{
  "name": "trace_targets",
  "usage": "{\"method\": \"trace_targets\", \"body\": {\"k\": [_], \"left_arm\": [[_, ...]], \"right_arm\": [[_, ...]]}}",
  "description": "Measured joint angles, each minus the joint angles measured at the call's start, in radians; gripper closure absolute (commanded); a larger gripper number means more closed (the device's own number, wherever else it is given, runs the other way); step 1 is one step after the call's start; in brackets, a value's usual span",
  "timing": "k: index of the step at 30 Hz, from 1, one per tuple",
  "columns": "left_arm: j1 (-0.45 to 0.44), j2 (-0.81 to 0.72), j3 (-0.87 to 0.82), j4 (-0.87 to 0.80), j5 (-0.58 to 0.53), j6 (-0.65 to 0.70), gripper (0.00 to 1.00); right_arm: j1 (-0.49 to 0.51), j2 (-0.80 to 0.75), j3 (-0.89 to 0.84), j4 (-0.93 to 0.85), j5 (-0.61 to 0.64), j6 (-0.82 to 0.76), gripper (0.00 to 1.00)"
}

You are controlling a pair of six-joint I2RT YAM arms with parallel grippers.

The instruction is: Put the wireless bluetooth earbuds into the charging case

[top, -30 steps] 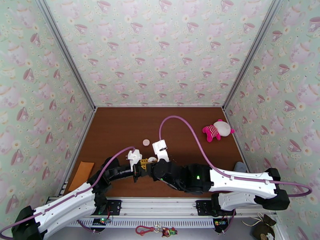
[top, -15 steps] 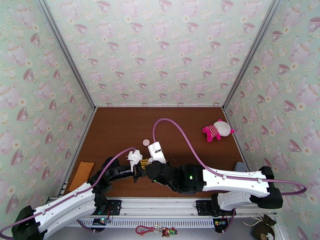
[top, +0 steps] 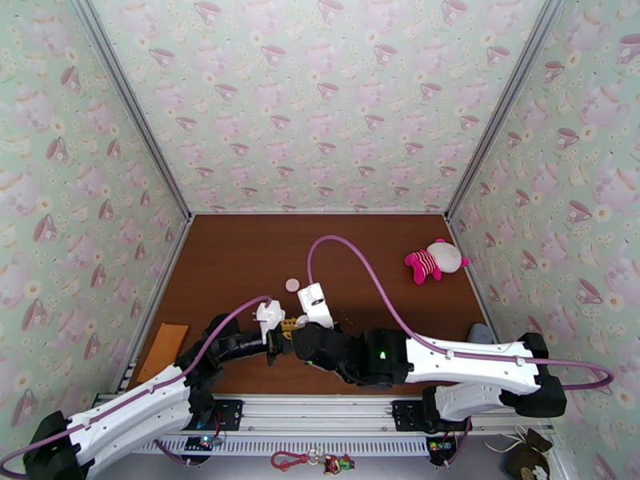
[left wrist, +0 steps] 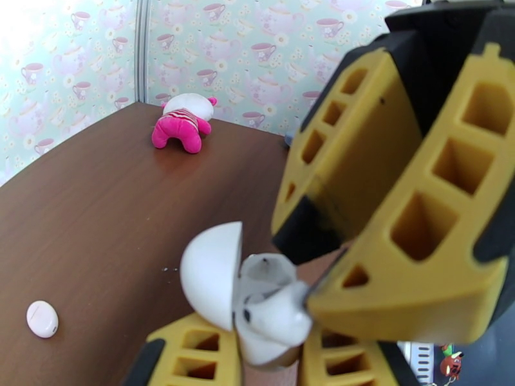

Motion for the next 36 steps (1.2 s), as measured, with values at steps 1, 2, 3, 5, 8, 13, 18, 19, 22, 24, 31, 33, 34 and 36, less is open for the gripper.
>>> {"method": "trace_targets", "body": {"k": [1,2,3,5,8,13,18,19,22,24,31,33,34,36], "left_arm": [[0.0,0.0,0.0,0.0,0.0,0.002,1.0],[0.0,0.0,0.0,-0.001,0.0,0.006,1.0],[0.0,0.0,0.0,-0.002,0.0,0.006,1.0],[0.0,0.0,0.0,-0.003,0.0,0.006,1.0],[0.0,0.0,0.0,-0.006,0.0,0.01,1.0],[0.0,0.0,0.0,-0.007,0.0,0.014,1.0],[-0.002,0.0,0.0,-0.006,0.0,0.017,1.0],[-0.002,0.0,0.0,-0.006,0.0,0.017,1.0],[-0.004,0.0,0.0,-0.006,0.0,0.018,1.0],[-0.004,0.0,0.0,-0.006,0.0,0.018,1.0],[-0.004,0.0,0.0,-0.006,0.0,0.018,1.0],[-0.004,-0.003,0.0,-0.007,-0.002,0.023,1.0],[-0.004,-0.007,0.0,-0.009,-0.006,0.029,1.0],[-0.004,-0.021,0.0,-0.015,-0.03,0.042,1.0]], "right_arm": [[0.0,0.0,0.0,0.0,0.0,0.002,0.67],[0.0,0.0,0.0,0.0,0.0,0.003,0.67],[0.0,0.0,0.0,0.0,0.0,0.003,0.67],[-0.001,0.0,0.0,-0.002,0.0,0.006,0.67],[0.0,0.0,0.0,-0.007,0.0,0.011,0.67],[-0.001,-0.005,0.0,-0.013,0.0,0.014,0.68],[-0.001,-0.021,0.0,-0.019,0.0,0.021,0.68],[-0.001,-0.024,0.0,-0.019,0.0,0.022,0.68],[-0.002,-0.031,-0.002,-0.019,0.0,0.028,0.68],[-0.002,-0.031,-0.002,-0.02,0.0,0.029,0.68],[-0.002,-0.04,-0.022,-0.016,-0.001,0.028,0.65],[-0.002,-0.057,-0.046,-0.016,-0.002,0.033,0.64],[-0.007,-0.069,-0.058,-0.023,-0.002,0.041,0.62],[-0.033,-0.109,-0.08,-0.057,-0.011,0.077,0.52]]}}
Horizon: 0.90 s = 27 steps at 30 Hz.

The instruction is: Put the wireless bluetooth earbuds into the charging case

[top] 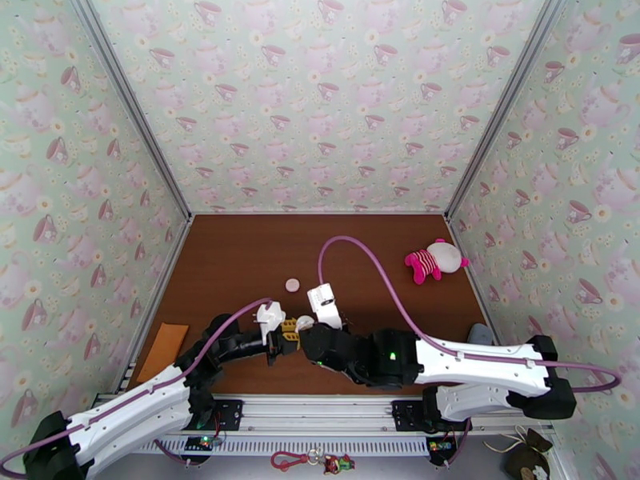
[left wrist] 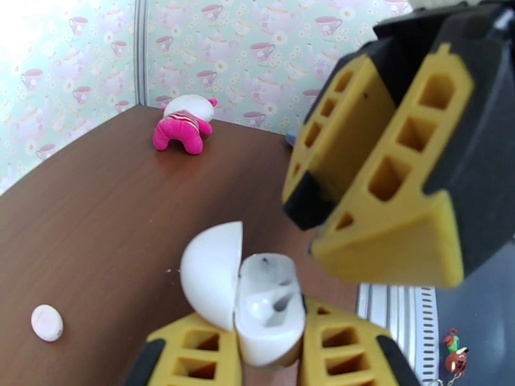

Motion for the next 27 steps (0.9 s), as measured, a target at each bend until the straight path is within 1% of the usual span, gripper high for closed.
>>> {"method": "trace_targets", "body": {"k": [5,7,9,12,15,17,21,22,24,27], "left_arm": [[-0.003,-0.027,0.0,-0.031,-0.066,0.048,1.0],[-0.005,-0.048,0.0,-0.05,-0.08,0.068,1.0],[-0.007,-0.076,0.0,-0.077,-0.082,0.096,1.0],[-0.01,-0.124,0.002,-0.149,-0.081,0.159,1.0],[-0.011,-0.182,0.008,-0.237,-0.089,0.218,1.0],[-0.012,-0.236,0.01,-0.286,-0.103,0.251,1.0],[-0.012,-0.393,0.009,-0.378,-0.131,0.287,1.0],[-0.012,-0.434,0.008,-0.391,-0.137,0.287,1.0],[-0.012,-0.519,0.005,-0.41,-0.142,0.286,1.0],[-0.013,-0.604,-0.003,-0.435,-0.156,0.287,1.0]], "right_arm": [[-0.151,-0.153,-0.11,-0.085,-0.057,0.108,0.47],[-0.158,-0.177,-0.159,-0.112,-0.103,0.14,0.45],[-0.158,-0.165,-0.199,-0.119,-0.163,0.164,0.45],[-0.157,-0.108,-0.244,-0.109,-0.257,0.194,0.45],[-0.157,-0.025,-0.243,-0.098,-0.315,0.223,0.45],[-0.157,0.034,-0.227,-0.093,-0.343,0.238,0.45],[-0.157,0.151,-0.174,-0.043,-0.405,0.238,0.48],[-0.158,0.176,-0.162,-0.027,-0.417,0.23,0.49],[-0.158,0.228,-0.141,0.014,-0.443,0.183,0.55],[-0.162,0.306,-0.099,0.046,-0.472,0.087,0.55]]}}
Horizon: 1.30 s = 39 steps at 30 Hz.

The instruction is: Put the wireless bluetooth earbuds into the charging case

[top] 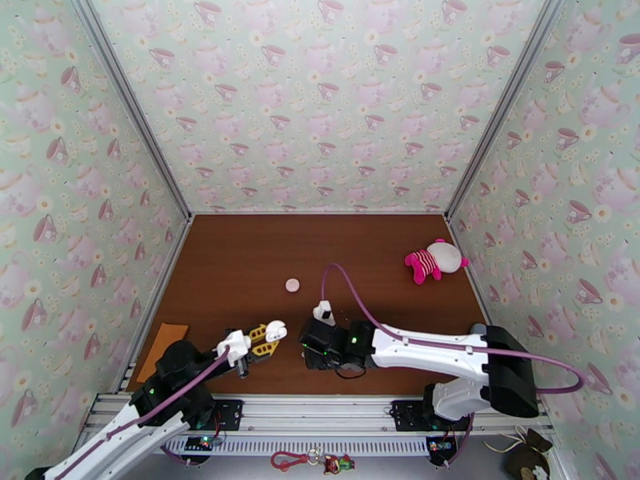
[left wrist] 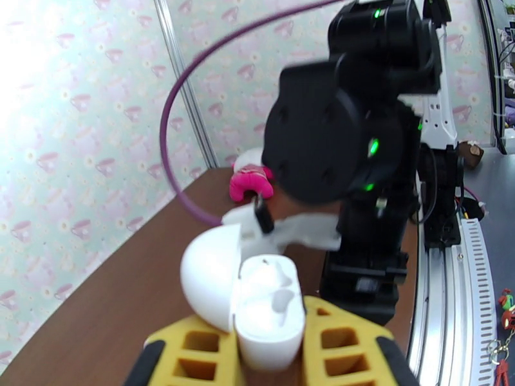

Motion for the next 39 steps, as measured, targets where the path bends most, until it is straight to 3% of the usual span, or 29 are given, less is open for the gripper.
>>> {"method": "trace_targets", "body": {"k": [15,39], "left_arm": [[0.0,-0.068,-0.03,-0.054,-0.048,0.02,1.0],[0.014,-0.069,-0.036,-0.056,-0.051,0.027,1.0]], "right_arm": [[-0.086,0.244,0.132,0.009,-0.054,-0.356,0.63],[-0.087,0.373,0.181,0.02,-0.101,-0.462,0.69]]}}
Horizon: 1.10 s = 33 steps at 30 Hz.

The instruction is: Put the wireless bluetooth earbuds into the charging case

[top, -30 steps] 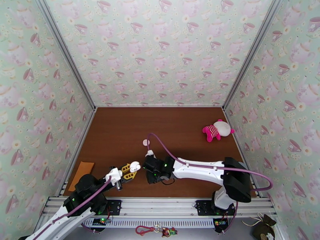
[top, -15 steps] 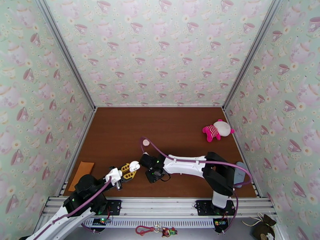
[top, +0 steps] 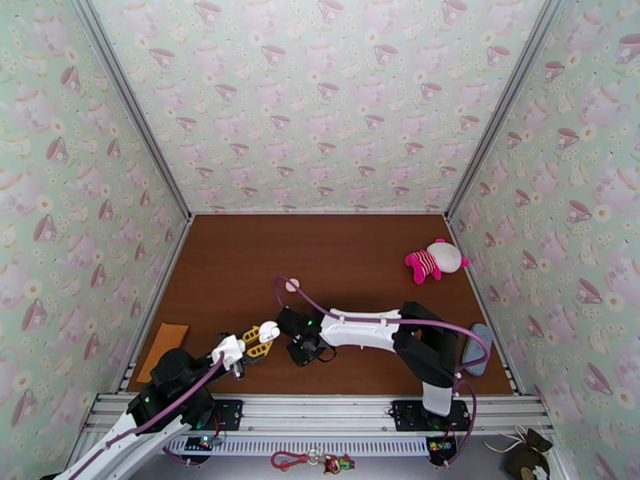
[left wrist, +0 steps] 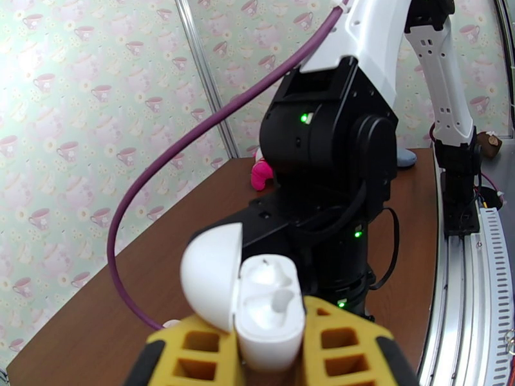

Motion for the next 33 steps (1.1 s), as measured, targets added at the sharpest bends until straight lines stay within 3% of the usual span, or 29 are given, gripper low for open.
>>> {"method": "trace_targets", "body": {"k": [15,33], "left_arm": [[0.003,0.004,0.0,0.0,0.006,0.002,1.0],[0.005,0.009,0.0,-0.004,0.027,0.002,1.0]], "right_arm": [[0.001,0.014,0.018,-0.019,0.053,0.048,0.78],[-0.049,-0.034,-0.006,-0.129,0.129,0.398,0.91]]}}
